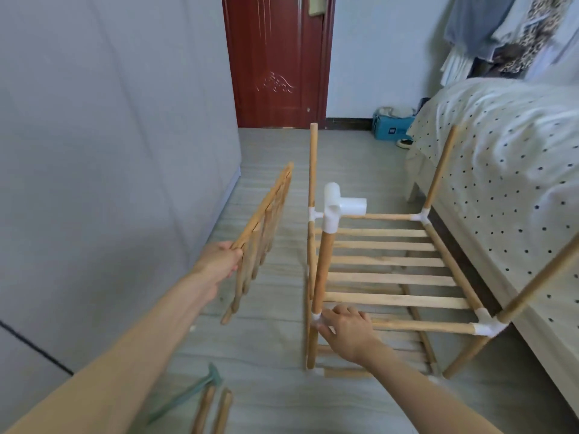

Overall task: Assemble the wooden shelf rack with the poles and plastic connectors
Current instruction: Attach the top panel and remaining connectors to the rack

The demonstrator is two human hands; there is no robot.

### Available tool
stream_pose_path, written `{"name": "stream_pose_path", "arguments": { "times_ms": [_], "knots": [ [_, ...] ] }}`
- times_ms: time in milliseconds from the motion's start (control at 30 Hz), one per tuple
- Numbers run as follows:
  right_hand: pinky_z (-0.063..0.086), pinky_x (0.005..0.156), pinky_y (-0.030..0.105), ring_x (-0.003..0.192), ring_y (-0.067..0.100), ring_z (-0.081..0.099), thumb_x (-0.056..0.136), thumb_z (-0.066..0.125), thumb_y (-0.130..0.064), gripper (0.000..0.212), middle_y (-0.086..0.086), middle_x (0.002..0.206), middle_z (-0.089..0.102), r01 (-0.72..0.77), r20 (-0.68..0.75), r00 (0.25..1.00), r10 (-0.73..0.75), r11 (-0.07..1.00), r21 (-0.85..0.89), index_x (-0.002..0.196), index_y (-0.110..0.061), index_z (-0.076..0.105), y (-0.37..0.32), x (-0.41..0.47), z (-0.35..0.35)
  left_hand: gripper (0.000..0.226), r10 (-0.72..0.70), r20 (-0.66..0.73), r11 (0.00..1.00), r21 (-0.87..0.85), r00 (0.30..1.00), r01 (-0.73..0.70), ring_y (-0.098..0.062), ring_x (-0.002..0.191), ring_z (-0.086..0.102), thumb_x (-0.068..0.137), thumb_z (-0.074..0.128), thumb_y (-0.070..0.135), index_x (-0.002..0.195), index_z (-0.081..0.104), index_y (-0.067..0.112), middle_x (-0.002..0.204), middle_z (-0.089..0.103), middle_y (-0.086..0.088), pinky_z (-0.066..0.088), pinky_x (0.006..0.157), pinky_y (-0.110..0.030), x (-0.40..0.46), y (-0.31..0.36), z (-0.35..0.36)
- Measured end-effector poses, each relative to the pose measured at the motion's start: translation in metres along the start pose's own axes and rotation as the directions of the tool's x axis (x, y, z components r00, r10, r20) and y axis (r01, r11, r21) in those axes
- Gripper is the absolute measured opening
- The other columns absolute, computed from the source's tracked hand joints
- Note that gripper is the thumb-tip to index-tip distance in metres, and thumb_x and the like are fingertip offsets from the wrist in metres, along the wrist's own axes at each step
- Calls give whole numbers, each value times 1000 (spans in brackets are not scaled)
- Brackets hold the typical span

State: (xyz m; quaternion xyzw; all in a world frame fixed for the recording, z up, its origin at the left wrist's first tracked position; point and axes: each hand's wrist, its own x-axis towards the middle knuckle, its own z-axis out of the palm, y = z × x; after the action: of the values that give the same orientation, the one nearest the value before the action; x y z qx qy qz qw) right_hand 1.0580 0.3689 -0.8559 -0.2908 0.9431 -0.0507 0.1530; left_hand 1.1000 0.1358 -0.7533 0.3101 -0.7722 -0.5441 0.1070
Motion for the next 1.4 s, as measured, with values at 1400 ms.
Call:
{"name": "stream_pose_path", "arguments": {
  "times_ms": [1400],
  "knots": [
    [52,79,58,99,40,65,87,41,3,20,24,121,53,374,-242,927,286,-754,541,103,-7,48,46,-125,-195,44,618,174,786,-169,766,-595,0,66,61,93,53,18,111,32,52,90,58,-7,48,66,-11,-123,63,49]
  ]
}}
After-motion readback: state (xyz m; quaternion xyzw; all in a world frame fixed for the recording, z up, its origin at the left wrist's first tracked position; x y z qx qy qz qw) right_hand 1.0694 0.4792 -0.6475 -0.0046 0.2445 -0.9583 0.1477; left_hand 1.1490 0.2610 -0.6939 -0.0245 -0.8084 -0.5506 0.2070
